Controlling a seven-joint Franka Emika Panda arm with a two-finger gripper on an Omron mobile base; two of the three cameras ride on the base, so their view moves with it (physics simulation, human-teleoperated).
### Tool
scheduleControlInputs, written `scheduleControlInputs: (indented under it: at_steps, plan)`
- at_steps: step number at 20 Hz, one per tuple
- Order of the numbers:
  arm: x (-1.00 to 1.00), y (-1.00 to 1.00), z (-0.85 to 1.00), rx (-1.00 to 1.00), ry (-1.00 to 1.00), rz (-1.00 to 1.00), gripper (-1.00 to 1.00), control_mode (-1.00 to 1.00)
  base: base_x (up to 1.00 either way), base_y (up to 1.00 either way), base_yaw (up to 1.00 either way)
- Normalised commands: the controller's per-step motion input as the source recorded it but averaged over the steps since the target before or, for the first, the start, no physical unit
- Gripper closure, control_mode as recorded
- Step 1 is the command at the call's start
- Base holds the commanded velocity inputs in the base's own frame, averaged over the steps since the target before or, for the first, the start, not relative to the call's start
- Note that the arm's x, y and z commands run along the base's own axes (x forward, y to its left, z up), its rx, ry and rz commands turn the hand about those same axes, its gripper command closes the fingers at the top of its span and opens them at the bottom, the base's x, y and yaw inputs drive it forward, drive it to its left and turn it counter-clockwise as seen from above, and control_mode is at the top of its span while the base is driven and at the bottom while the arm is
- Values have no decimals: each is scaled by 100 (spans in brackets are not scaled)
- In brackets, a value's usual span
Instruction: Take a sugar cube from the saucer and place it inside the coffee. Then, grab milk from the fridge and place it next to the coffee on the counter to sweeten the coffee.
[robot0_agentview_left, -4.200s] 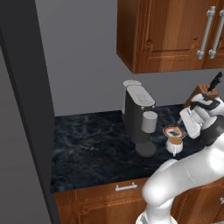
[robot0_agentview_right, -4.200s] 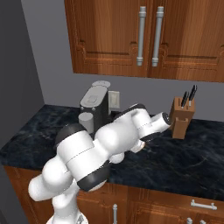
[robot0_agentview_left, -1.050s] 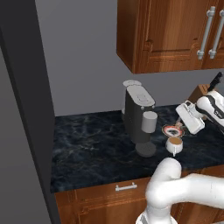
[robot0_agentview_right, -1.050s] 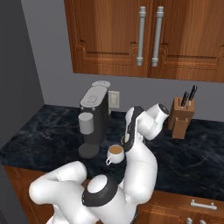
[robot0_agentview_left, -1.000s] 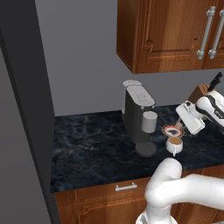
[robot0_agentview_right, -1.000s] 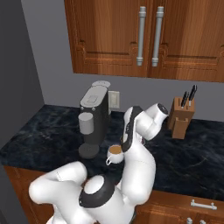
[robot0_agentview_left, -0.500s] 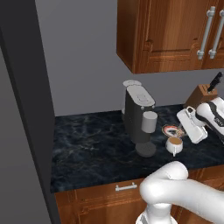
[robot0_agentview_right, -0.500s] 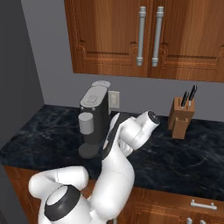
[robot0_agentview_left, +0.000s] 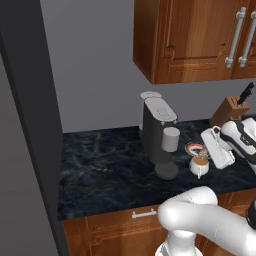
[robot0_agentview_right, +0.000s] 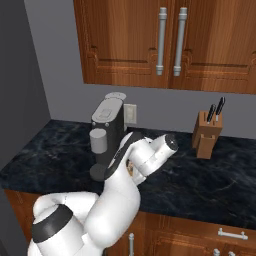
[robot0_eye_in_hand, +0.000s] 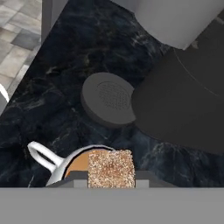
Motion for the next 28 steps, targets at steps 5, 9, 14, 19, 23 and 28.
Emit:
scheduleControlInputs:
  at_steps: [5, 9, 14, 19, 23, 28]
  plan:
    - [6, -1, -1, 8, 0, 6, 100, -100, 0, 0, 0]
    - [20, -14, -5, 7, 0, 5, 100, -100, 0, 0, 0]
    - [18, -22, -10, 4, 0, 4, 100, -100, 0, 0, 0]
    - [14, -7, -20, 0, 0, 4, 100, -100, 0, 0, 0]
    - [14, 0, -23, 0, 0, 4, 100, -100, 0, 0, 0]
    - [10, 0, -16, 0, 0, 4, 100, -100, 0, 0, 0]
